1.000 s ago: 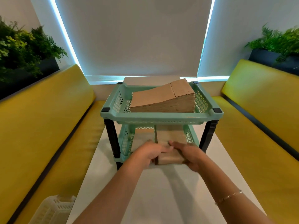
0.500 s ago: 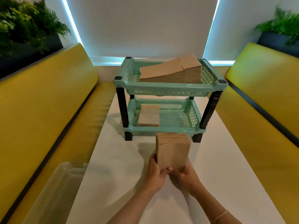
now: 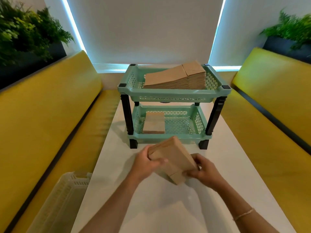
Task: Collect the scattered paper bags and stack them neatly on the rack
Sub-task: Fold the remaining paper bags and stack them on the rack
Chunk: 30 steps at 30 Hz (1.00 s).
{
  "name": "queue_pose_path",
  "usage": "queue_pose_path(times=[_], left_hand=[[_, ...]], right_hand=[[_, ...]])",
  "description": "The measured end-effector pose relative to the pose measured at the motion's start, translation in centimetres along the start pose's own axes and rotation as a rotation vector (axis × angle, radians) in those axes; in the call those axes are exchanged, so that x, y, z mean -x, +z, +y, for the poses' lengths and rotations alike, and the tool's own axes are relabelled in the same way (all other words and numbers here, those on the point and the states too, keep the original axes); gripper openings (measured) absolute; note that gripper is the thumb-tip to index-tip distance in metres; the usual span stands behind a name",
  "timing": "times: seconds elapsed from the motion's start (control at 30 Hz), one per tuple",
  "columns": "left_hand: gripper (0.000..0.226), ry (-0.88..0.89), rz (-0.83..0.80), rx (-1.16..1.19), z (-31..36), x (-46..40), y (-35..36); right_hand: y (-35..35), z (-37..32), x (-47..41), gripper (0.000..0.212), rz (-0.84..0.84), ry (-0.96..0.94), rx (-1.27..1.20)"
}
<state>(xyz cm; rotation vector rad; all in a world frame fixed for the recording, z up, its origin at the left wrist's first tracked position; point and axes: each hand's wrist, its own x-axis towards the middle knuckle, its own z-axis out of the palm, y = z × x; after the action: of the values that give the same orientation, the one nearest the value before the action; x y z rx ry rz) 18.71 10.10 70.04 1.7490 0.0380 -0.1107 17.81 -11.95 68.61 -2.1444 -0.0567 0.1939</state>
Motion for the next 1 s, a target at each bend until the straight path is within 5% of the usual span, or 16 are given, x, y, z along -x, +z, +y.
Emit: queue_pose_path(times=[0.53, 0.87, 0.93, 1.0], left_hand=[[0.036, -0.037, 0.027, -0.004, -5.3, -0.3, 1.8], [0.033, 0.000, -0.155, -0.169, -2.9, -1.5, 0.0], [0.040, 0.001, -0.121, -0.136, -0.9, -2.6, -0.4], [0.035, -0.002, -0.025, 0.040, 1.9, -3.8, -0.8]], right_hand=[[0.2, -0.1, -0.7, 0.051, 0.093, -0.080, 0.011], [-2.7, -3.5, -3.0, 0.049, -0.300, -0.189, 0.674], [-3.4, -3.9, -3.2, 0.043, -0.269, -0.117, 0.566], [-4.2, -4.2, -3.4, 0.034, -0.260, 0.041, 0.149]])
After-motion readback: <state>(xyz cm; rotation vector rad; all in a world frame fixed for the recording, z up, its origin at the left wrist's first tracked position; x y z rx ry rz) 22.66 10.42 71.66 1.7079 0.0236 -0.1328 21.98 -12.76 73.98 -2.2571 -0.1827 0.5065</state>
